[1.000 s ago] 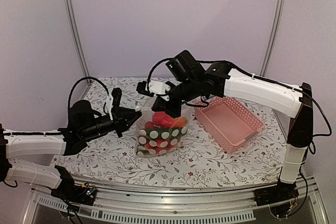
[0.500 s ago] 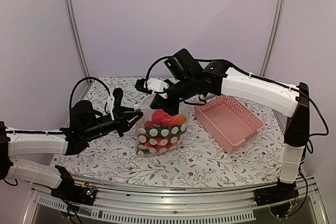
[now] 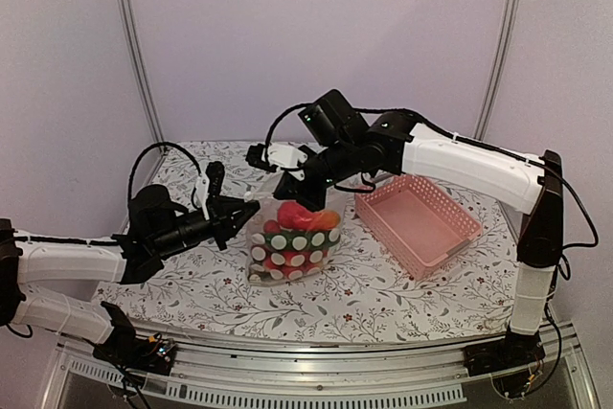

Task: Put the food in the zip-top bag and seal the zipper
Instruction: Pass from the right arm to the left

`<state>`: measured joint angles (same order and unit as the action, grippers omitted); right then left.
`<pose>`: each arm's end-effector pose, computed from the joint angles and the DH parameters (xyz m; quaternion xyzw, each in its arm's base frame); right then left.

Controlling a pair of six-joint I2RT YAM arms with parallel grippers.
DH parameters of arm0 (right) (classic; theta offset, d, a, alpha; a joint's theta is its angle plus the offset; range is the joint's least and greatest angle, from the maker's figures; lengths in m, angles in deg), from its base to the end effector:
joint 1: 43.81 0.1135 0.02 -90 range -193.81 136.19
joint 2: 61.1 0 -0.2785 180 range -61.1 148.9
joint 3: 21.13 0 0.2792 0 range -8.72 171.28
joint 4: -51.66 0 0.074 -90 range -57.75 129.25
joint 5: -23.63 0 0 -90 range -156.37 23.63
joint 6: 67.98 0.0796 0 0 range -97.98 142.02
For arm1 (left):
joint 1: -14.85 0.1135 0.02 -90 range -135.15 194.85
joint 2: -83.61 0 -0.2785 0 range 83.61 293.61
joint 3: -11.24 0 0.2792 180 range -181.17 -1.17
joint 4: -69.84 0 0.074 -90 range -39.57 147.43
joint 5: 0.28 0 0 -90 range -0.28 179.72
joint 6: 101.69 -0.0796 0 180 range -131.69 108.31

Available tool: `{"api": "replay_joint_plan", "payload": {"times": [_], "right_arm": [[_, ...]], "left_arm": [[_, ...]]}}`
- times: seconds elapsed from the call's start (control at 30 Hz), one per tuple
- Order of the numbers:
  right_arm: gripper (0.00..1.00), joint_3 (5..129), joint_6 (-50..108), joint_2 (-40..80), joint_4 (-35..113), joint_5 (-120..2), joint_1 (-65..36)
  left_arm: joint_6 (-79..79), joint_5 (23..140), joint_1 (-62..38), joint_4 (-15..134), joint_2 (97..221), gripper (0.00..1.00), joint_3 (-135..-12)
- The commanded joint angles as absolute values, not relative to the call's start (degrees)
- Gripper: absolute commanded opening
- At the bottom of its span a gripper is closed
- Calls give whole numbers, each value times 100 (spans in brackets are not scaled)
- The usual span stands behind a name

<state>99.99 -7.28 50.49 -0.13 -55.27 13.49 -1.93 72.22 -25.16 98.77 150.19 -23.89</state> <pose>0.2628 0.4378 0.3164 -0.6527 0.6356 0.1833 0.3694 0.2123 -0.2094 0.2168 0.2879 0.6619 -0.3873 0.5736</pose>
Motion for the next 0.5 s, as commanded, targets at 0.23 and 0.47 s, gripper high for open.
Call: {"api": "replay_joint_plan", "payload": {"times": [0.23, 0.47], "right_arm": [[19, 10211, -1012, 5123, -119, -5318, 1306], [34, 10345, -1641, 4886, -101, -4760, 1306]], "left_arm": [[-289, 7219, -2558, 9998, 14832, 0, -2333], [-563, 6863, -2592, 9641, 14583, 0, -2417]]}}
